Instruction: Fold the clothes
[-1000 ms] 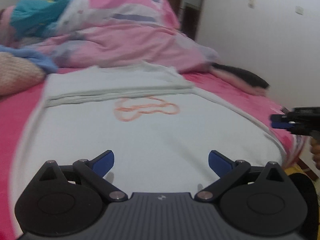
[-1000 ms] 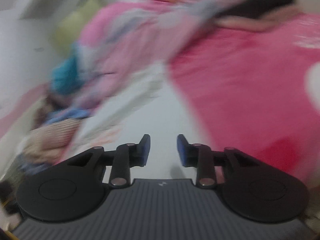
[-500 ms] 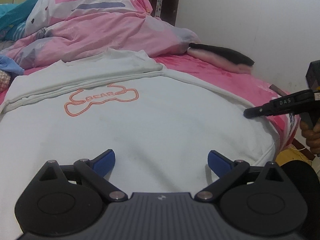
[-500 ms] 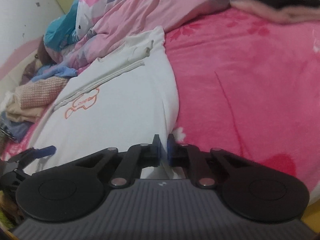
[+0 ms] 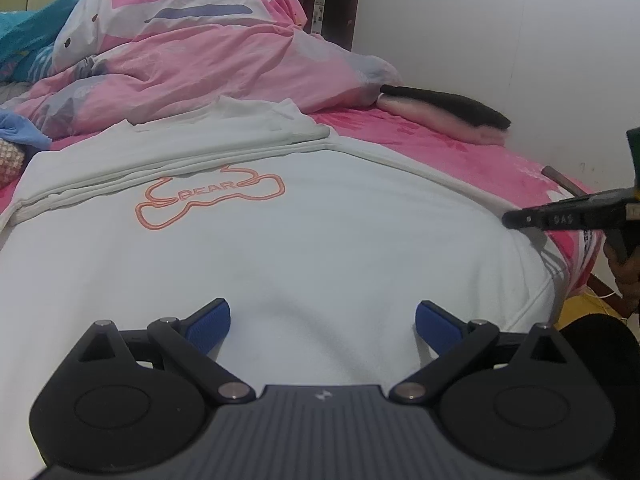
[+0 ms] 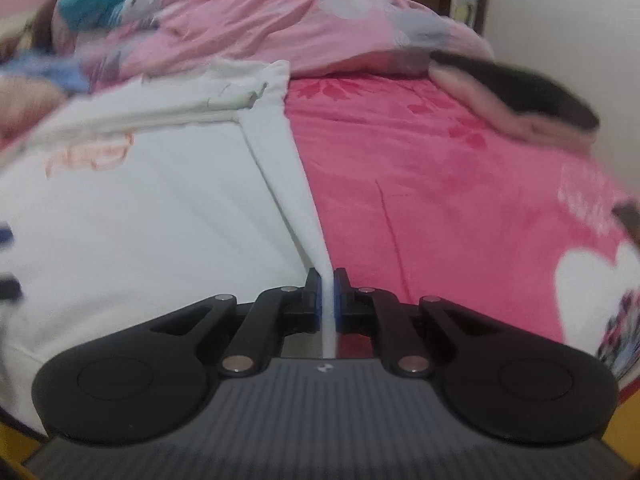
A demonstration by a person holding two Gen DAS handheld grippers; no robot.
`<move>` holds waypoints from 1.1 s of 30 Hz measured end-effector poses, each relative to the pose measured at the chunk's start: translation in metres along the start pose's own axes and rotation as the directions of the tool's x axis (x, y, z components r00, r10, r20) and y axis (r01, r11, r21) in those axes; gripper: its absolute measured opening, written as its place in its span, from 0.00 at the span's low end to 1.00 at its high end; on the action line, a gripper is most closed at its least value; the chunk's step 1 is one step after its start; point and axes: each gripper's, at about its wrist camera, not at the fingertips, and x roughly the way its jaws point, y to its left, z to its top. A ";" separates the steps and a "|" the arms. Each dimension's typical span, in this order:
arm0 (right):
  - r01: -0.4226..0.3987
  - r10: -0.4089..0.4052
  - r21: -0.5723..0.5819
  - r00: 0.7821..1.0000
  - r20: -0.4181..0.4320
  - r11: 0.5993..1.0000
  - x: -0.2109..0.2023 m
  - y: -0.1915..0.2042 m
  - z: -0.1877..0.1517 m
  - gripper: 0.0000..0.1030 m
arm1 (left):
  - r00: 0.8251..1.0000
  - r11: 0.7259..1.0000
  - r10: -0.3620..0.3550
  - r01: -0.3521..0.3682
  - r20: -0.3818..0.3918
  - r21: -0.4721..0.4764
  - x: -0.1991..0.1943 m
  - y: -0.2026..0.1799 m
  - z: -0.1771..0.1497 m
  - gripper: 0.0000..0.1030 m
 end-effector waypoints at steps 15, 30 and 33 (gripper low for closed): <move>-0.218 0.225 0.104 0.973 -0.057 0.970 -0.026 0.018 -0.010 0.11 | 1.000 0.996 0.014 -0.013 0.010 -0.084 -0.033 0.025 -0.014 0.97; -0.394 0.396 0.051 0.918 -0.034 0.918 -0.039 0.124 0.017 0.05 | 0.997 0.983 0.077 -0.071 0.028 -0.169 -0.087 0.062 -0.047 0.97; -0.464 0.465 0.021 0.885 -0.040 0.886 -0.025 0.156 0.021 0.05 | 0.994 0.979 0.111 -0.106 0.021 -0.174 -0.097 0.070 -0.054 0.97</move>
